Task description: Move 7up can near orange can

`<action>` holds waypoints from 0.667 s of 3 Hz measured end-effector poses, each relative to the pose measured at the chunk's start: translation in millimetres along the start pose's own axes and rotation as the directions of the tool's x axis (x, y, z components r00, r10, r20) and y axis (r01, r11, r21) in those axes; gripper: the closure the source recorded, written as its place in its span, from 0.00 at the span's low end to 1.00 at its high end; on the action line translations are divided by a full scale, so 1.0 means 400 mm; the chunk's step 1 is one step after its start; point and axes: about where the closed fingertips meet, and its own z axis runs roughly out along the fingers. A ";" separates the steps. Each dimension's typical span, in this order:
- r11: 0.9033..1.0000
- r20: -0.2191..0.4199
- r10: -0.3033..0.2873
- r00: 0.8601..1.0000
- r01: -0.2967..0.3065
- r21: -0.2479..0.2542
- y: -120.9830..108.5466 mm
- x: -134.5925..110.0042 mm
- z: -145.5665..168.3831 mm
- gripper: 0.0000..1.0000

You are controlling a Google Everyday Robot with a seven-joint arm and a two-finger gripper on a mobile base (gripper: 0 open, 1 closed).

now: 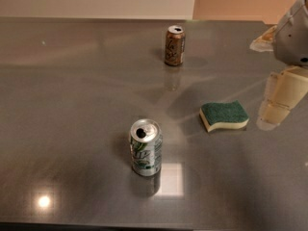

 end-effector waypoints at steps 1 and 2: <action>0.994 0.060 -0.080 0.995 0.084 -0.064 0.041 -0.063 0.034 0.00; 0.979 0.109 -0.151 0.983 0.164 -0.123 0.098 -0.119 0.074 0.00</action>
Offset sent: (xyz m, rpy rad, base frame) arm -0.0448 0.0897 -0.0487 0.1069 0.1552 0.3221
